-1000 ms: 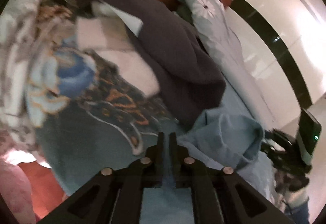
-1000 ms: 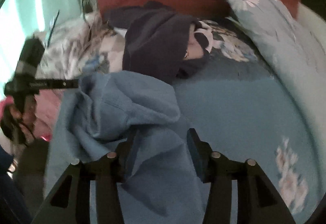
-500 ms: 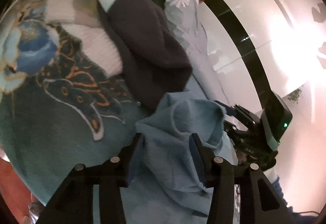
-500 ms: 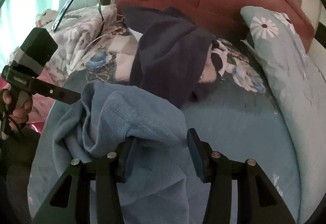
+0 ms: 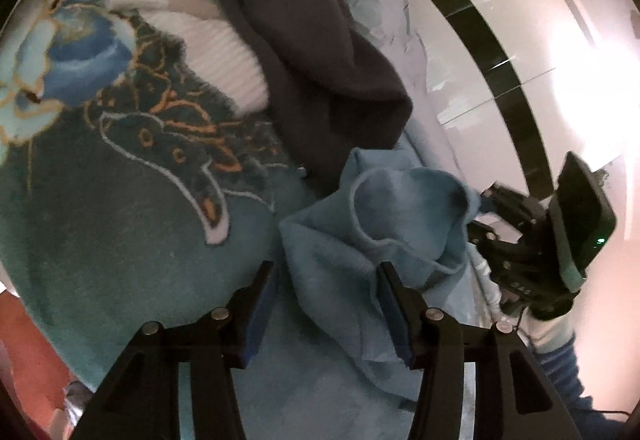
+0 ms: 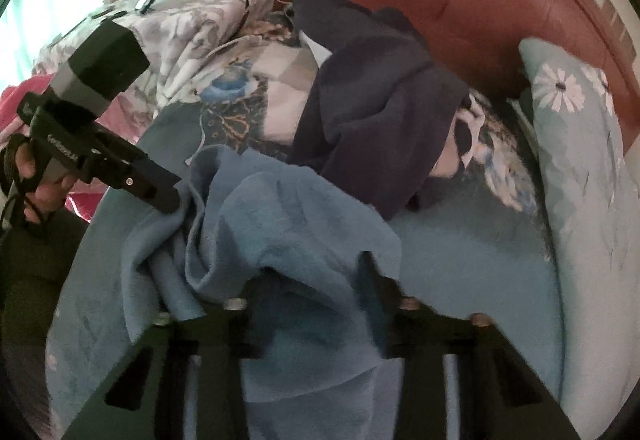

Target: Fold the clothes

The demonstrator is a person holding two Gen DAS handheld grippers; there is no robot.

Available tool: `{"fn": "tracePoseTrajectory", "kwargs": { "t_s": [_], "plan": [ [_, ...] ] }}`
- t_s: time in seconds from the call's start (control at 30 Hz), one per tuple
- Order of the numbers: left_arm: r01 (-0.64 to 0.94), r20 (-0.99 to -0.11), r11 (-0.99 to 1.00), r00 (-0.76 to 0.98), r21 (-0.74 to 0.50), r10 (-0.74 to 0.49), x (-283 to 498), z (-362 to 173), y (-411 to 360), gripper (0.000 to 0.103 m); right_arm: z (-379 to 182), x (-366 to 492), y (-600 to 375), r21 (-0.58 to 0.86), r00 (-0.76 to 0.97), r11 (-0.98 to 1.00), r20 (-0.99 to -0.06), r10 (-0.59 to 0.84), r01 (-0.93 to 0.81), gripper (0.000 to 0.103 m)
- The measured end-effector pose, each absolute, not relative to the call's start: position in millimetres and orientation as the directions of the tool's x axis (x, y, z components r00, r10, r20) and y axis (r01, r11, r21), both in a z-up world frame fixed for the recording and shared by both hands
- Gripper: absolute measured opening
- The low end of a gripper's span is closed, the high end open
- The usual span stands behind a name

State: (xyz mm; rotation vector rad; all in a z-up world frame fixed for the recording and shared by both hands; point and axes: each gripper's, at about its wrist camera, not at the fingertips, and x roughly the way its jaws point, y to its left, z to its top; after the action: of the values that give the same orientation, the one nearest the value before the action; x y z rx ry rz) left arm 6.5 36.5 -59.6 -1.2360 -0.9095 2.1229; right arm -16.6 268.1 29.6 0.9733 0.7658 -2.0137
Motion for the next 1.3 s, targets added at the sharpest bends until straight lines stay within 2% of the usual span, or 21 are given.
{"fn": "tracePoseTrajectory", "kwargs": {
  "t_s": [0.07,0.1,0.13,0.17,0.23,0.33,0.53,0.63,0.73,0.97,1.0,1.03,1.17,1.3],
  "plan": [
    [-0.101,-0.525,-0.627,-0.454,-0.773,0.72,6.7,-60.0,39.2,0.052,28.4,-18.4,268.1,-0.147,-0.405,-0.558,-0.835,-0.373,0.817,0.015],
    [-0.1,-0.524,-0.624,-0.452,-0.775,0.722,6.9,-60.0,41.0,0.046,28.3,-20.0,269.5,-0.117,-0.395,-0.579,-0.836,-0.381,0.807,0.01],
    [-0.098,-0.522,-0.621,-0.45,-0.777,0.725,7.2,-60.0,42.9,0.04,29.6,-22.3,272.9,-0.078,-0.388,-0.608,-0.832,-0.397,0.79,0.009],
    [-0.093,-0.52,-0.616,-0.448,-0.782,0.727,7.4,-59.8,43.4,0.038,32.9,-26.0,280.0,-0.013,-0.379,-0.652,-0.823,-0.424,0.758,0.008],
    [-0.079,-0.504,-0.594,-0.448,-0.8,0.738,9.7,-58.4,45.9,0.024,41.3,-27.4,291.5,0.059,-0.386,-0.7,-0.8,-0.46,0.712,0.006],
    [-0.102,-0.487,-0.594,-0.471,-0.798,0.735,11.2,-39.3,52.8,0.016,63.0,-21.7,311.0,0.136,-0.433,-0.758,-0.751,-0.499,0.638,0.005],
    [-0.334,-0.459,-0.658,-0.508,-0.675,0.729,8.3,60.8,113.7,0.015,136.0,23.2,366.5,0.058,-0.658,-0.875,-0.636,-0.404,0.48,0.005],
    [-0.467,-0.423,-0.664,-0.523,-0.583,0.74,16.5,125.7,151.2,0.015,190.7,59.9,411.4,0.037,-0.786,-0.932,-0.525,-0.326,0.362,0.005],
    [-0.571,-0.366,-0.646,-0.535,-0.506,0.761,29.3,184.7,176.1,0.013,243.2,101.6,444.0,0.009,-0.874,-0.963,-0.417,-0.249,0.27,0.005],
    [-0.713,-0.223,-0.593,-0.551,-0.375,0.804,82.1,300.2,196.9,0.012,333.1,204.7,475.4,-0.108,-0.965,-0.986,-0.244,-0.097,0.127,0.005],
    [-0.724,-0.212,-0.593,-0.555,-0.352,0.804,94.4,311.6,198.1,0.01,340.8,218.4,478.3,-0.111,-0.97,-0.987,-0.227,-0.087,0.115,0.005],
    [-0.732,-0.196,-0.595,-0.563,-0.332,0.803,106.1,321.0,197.6,0.004,348.5,232.2,481.2,-0.114,-0.974,-0.988,-0.211,-0.077,0.103,0.005],
    [-0.768,-0.131,-0.57,-0.558,-0.292,0.82,146.7,346.1,188.5,0.003,372.0,287.0,492.9,-0.117,-0.987,-0.991,-0.155,-0.041,0.059,0.005],
    [-0.779,-0.185,-0.572,-0.541,-0.257,0.82,162.4,339.1,206.3,0.003,367.1,302.0,501.0,-0.14,-0.978,-0.99,-0.205,0.028,0.001,0.005]
  ]
}}
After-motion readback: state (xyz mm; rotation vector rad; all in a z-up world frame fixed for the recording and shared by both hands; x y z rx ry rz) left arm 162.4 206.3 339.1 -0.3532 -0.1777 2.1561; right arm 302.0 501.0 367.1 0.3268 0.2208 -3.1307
